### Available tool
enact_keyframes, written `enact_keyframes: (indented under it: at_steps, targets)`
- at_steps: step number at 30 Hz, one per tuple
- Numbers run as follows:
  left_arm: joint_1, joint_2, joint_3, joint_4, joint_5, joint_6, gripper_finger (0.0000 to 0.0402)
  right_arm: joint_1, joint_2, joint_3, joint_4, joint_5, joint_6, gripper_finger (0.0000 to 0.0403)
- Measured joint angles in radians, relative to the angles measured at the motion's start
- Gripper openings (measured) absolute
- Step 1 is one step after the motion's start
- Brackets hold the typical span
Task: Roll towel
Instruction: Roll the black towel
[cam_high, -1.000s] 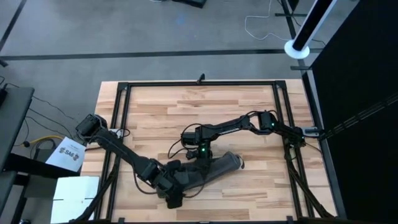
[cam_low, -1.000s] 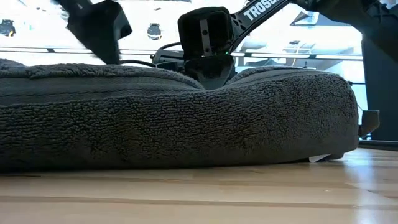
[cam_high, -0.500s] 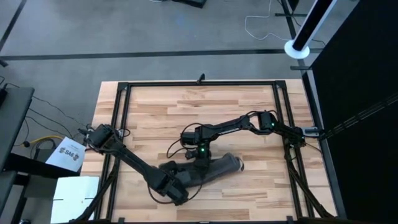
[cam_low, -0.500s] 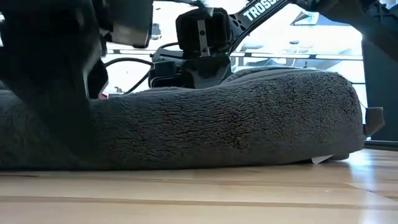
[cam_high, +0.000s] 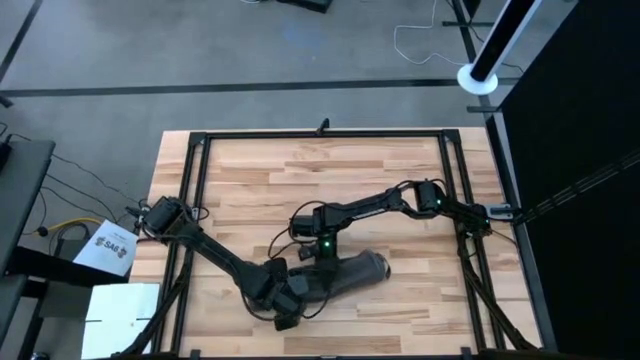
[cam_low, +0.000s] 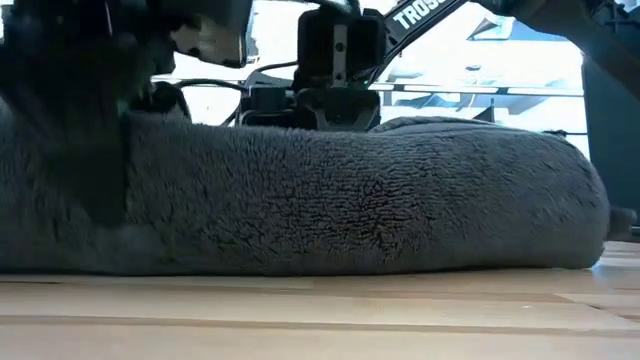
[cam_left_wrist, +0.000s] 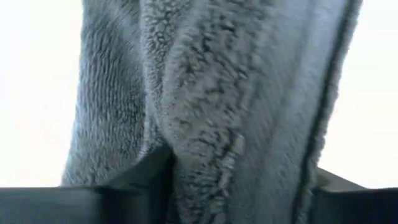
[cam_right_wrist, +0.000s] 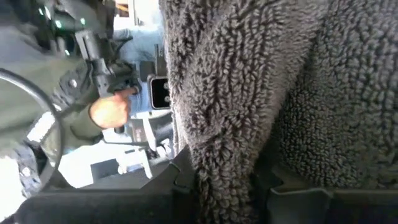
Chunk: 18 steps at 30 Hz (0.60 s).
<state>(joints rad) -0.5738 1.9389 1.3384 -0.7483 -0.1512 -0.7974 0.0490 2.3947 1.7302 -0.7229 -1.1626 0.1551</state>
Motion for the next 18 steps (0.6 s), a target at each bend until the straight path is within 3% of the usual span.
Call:
enact_keyframes:
  at_steps: [2, 4, 12, 18]
  targets:
    - [0.008, -0.019, 0.001, 0.010, 0.048, 0.059, 0.0099, 0.015, 0.000, 0.000, -0.001, 0.008, -0.045, 0.0057]
    - [0.013, -0.033, 0.001, 0.022, 0.086, 0.127, 0.0073, 0.031, 0.000, 0.001, 0.001, 0.009, -0.100, 0.0057]
    - [0.046, -0.047, -0.017, 0.109, 0.269, 0.271, 0.0073, 0.085, -0.001, 0.002, 0.011, 0.065, -0.243, 0.0058]
    - [0.037, -0.052, -0.099, 0.235, 0.349, 0.186, 0.0073, 0.110, -0.002, 0.012, 0.020, 0.103, -0.302, 0.0145]
